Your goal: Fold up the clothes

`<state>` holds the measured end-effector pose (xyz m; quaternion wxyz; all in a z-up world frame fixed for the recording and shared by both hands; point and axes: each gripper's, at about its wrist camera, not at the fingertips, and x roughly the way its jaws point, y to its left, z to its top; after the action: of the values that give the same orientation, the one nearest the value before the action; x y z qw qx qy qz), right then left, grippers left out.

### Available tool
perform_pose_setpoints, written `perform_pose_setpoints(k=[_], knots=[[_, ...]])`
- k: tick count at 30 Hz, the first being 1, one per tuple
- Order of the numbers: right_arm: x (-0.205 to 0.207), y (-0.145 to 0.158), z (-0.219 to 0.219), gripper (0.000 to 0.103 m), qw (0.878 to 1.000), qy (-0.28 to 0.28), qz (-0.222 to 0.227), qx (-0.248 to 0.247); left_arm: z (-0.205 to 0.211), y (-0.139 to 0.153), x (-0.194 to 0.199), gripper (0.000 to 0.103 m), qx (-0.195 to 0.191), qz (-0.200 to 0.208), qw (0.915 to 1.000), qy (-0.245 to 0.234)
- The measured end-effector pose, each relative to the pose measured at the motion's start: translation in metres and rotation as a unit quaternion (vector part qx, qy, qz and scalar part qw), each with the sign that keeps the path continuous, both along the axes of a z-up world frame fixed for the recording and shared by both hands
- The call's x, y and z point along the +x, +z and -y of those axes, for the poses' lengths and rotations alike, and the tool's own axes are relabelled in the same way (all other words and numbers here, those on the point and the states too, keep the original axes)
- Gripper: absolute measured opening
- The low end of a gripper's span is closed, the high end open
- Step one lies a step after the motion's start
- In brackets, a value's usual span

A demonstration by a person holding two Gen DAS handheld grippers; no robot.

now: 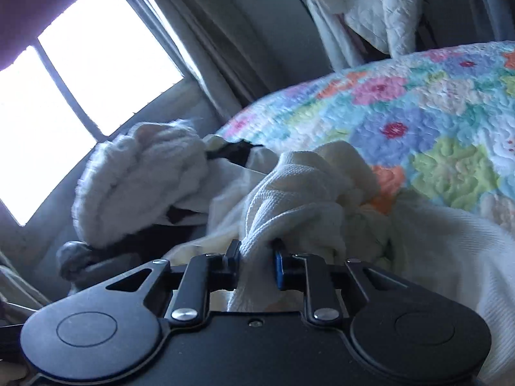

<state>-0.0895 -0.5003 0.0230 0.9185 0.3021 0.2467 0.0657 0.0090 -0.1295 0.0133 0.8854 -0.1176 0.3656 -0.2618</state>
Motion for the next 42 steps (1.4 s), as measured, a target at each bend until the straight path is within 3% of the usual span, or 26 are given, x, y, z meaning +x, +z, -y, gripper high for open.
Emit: perform_pose_setpoints(k=[4,6,9,13,16,18,19,20,23,24,25,26,27,29,32,35,37,39,42], knots=[[-0.025,0.015,-0.049,0.02,0.995,0.097,0.008,0.019,0.003,0.028,-0.014,0.016,-0.064,0.019,0.9942,-0.084],[-0.042,0.007,-0.079,0.013,0.987,0.158,-0.005,0.042,0.011,0.036,-0.022,0.046,-0.066,0.029,0.9912,-0.111],[-0.066,-0.026,-0.112,0.005,0.97,0.202,-0.036,0.13,0.026,0.032,-0.026,0.077,-0.05,0.015,0.9908,-0.125],[-0.085,-0.03,-0.136,0.005,0.981,0.176,-0.058,0.061,0.057,0.005,-0.019,0.08,0.024,0.003,0.992,-0.124],[-0.089,-0.02,-0.134,0.013,0.989,0.136,-0.056,0.025,0.078,-0.009,-0.002,0.08,0.072,0.006,0.9911,-0.112],[-0.086,-0.01,-0.129,0.029,0.992,0.112,-0.053,0.002,0.084,-0.009,0.012,0.08,0.052,0.007,0.9927,-0.109],[-0.085,-0.006,-0.127,0.047,0.994,0.101,-0.052,-0.01,0.087,-0.008,0.02,0.08,0.04,0.011,0.9939,-0.102],[-0.083,-0.001,-0.125,0.057,0.995,0.089,-0.05,-0.021,0.089,-0.007,0.028,0.082,0.03,0.014,0.995,-0.094],[-0.079,0.013,-0.117,0.058,0.996,0.053,-0.045,-0.056,0.108,-0.007,0.045,0.081,0.031,0.036,0.995,-0.088],[-0.078,0.018,-0.115,0.058,0.996,0.041,-0.043,-0.067,0.116,-0.009,0.049,0.073,0.032,0.034,0.994,-0.099],[-0.076,0.023,-0.113,0.06,0.996,0.029,-0.042,-0.079,0.124,-0.013,0.053,0.062,0.037,0.022,0.9927,-0.113],[-0.076,0.022,-0.113,0.061,0.996,0.02,-0.041,-0.074,0.129,-0.017,0.054,0.02,0.049,0.011,0.992,-0.116],[-0.078,0.017,-0.115,0.062,0.997,0.01,-0.042,-0.066,0.132,-0.02,0.055,0.009,0.061,0.0,0.9912,-0.118],[-0.084,0.009,-0.117,0.064,0.997,-0.011,-0.047,-0.055,0.118,-0.011,0.035,0.008,0.075,0.039,0.9941,-0.069],[-0.098,-0.002,-0.117,0.064,0.996,-0.024,-0.059,-0.056,0.071,0.014,-0.009,0.008,0.048,0.093,0.9943,-0.021],[-0.111,-0.004,-0.111,0.064,0.995,-0.035,-0.066,-0.063,0.02,0.031,-0.053,0.007,0.027,0.108,0.9936,0.018],[-0.117,-0.002,-0.103,0.064,0.995,-0.047,-0.068,-0.06,-0.009,0.035,-0.082,0.007,0.019,0.095,0.9946,0.037],[-0.121,-0.001,-0.095,0.064,0.995,-0.059,-0.067,-0.052,-0.025,0.028,-0.105,0.007,0.013,0.056,0.9977,0.035],[-0.122,0.001,-0.086,0.067,0.995,-0.071,-0.066,-0.036,-0.017,0.007,-0.129,0.007,0.022,0.002,0.9995,-0.024]])
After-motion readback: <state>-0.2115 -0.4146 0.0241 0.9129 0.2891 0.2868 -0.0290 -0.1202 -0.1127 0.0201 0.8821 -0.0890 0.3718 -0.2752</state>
